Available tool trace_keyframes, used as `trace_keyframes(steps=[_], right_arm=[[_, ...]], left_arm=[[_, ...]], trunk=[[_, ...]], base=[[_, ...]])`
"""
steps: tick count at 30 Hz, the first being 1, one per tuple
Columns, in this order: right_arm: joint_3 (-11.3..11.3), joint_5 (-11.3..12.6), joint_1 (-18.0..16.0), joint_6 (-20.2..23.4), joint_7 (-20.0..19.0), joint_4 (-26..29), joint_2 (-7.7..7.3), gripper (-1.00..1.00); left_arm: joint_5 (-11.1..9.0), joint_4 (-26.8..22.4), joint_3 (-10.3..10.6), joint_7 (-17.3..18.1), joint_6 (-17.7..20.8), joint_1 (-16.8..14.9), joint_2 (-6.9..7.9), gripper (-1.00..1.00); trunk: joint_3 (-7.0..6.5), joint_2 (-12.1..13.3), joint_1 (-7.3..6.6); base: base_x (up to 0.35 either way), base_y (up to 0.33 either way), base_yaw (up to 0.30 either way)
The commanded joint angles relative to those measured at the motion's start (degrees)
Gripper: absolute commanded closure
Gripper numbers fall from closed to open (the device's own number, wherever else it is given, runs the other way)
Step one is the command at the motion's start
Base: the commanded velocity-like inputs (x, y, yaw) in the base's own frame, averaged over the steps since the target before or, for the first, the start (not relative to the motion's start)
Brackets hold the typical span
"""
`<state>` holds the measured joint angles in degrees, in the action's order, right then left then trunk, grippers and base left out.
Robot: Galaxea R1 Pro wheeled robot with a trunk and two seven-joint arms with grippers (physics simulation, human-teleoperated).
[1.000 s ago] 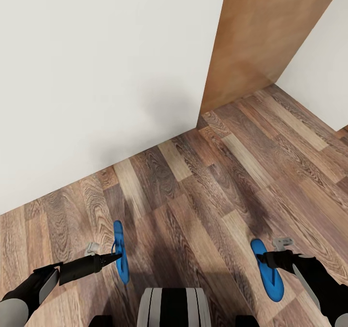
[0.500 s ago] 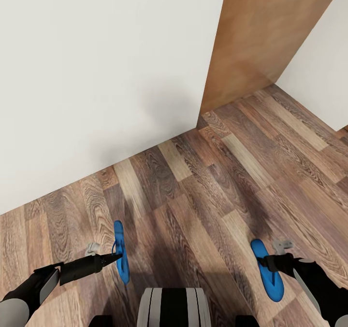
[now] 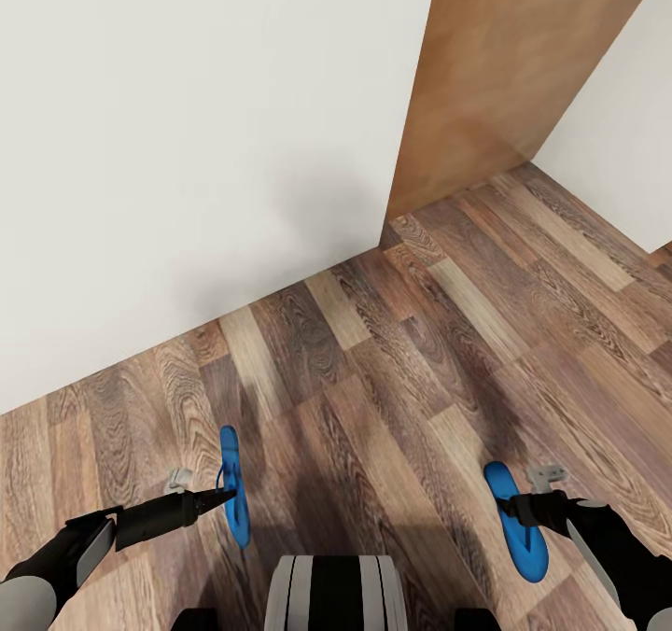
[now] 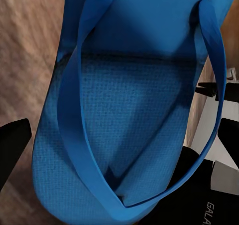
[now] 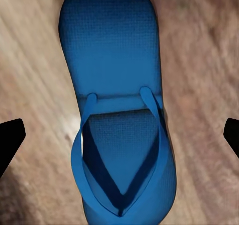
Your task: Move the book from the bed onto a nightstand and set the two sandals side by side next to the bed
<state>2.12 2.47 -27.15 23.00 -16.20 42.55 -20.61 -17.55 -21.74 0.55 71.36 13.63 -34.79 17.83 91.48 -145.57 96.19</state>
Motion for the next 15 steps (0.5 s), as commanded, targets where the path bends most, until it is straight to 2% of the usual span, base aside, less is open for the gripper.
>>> trace_keyframes(steps=[1,5,7,15], right_arm=[[0.2,0.3,0.0,0.3,0.0,0.1,-0.06,-1.0],[0.2,0.0,0.0,0.4,0.0,-0.1,-0.05,-1.0],[0.2,-1.4,0.0,0.4,0.0,-0.2,-0.05,-1.0],[0.2,-2.9,0.0,0.3,0.0,-0.2,-0.13,-1.0]], left_arm=[[-0.3,0.0,0.1,0.2,0.6,0.0,0.02,1.0],[-0.3,0.0,0.1,0.2,0.6,0.0,0.01,1.0],[-0.3,0.0,0.1,0.2,0.6,0.0,0.01,1.0],[-0.3,-0.1,0.1,0.3,0.6,0.0,0.08,1.0]], trunk=[[0.03,0.0,-0.01],[0.03,0.0,-0.01],[0.03,0.0,-0.01],[1.58,-0.1,0.17]], base=[[0.0,0.0,0.0],[0.0,0.0,0.0],[0.0,0.0,0.0],[0.0,0.0,0.0]])
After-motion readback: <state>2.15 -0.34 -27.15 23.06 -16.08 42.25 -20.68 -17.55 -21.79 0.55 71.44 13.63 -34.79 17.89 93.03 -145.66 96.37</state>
